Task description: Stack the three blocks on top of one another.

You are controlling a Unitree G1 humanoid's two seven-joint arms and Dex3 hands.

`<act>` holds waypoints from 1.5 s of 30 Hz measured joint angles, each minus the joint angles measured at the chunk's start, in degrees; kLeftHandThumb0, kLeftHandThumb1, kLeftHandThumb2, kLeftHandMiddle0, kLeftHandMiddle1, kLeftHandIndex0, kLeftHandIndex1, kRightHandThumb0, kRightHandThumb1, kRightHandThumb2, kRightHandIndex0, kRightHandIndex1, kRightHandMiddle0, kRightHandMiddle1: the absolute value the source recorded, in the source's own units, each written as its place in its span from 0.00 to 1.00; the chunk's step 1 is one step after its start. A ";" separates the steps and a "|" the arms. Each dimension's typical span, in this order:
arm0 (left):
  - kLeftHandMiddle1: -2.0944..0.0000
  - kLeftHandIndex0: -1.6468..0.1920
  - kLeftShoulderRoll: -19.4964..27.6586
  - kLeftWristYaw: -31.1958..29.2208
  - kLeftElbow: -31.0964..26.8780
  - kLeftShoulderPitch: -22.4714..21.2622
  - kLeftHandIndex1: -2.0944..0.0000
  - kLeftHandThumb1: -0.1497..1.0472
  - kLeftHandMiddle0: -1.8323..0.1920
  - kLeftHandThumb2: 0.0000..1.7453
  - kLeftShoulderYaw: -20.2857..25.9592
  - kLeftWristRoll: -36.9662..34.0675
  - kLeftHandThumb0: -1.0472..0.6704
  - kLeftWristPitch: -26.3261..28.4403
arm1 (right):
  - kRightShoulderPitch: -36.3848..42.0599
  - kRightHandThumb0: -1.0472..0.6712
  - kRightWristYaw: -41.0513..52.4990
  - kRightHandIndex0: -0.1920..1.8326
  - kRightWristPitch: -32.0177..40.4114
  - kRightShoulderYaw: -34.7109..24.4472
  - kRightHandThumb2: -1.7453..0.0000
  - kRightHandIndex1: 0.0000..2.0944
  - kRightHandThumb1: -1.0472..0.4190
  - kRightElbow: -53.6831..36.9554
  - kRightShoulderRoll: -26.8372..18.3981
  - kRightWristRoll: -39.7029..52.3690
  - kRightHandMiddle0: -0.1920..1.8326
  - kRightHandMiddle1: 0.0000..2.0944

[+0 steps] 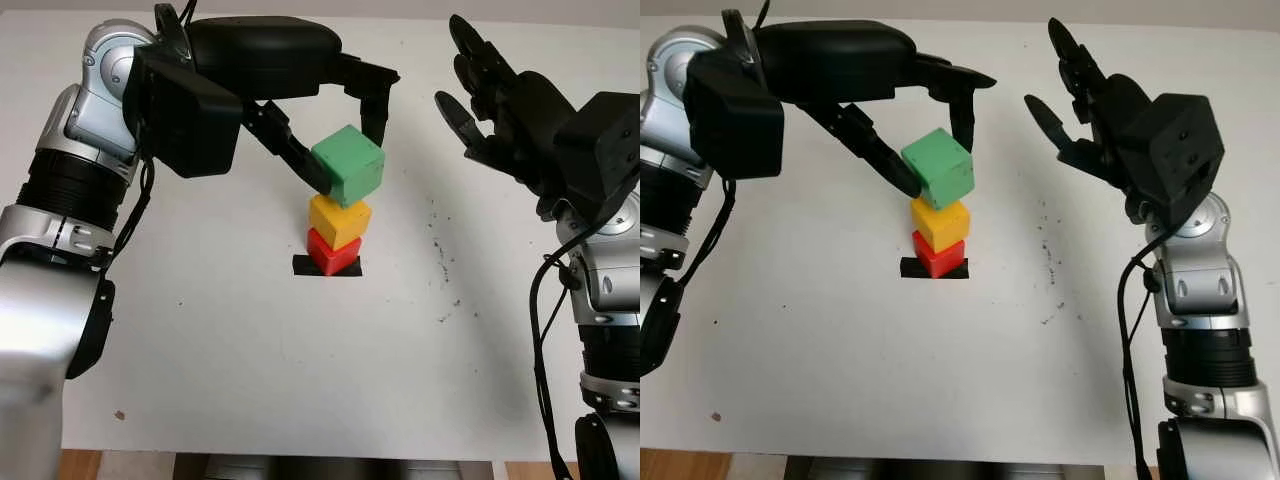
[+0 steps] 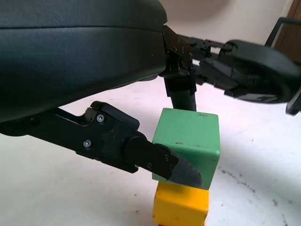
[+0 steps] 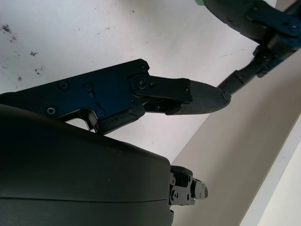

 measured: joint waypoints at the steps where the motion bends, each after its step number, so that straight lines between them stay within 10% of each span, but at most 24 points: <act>1: 0.98 0.73 0.11 0.14 0.16 0.00 0.26 1.00 0.84 0.07 -0.15 0.57 0.33 -0.32 | 0.00 0.24 -0.01 0.04 0.00 0.00 0.70 0.03 0.00 0.00 0.00 -0.01 0.08 0.00; 45: 0.98 0.75 -1.00 1.00 4.93 0.00 0.25 1.00 0.85 0.07 -0.62 1.43 0.34 -4.34 | 0.55 0.23 -1.12 0.05 2.19 0.05 0.72 0.03 0.00 -0.62 0.06 -1.10 0.10 0.00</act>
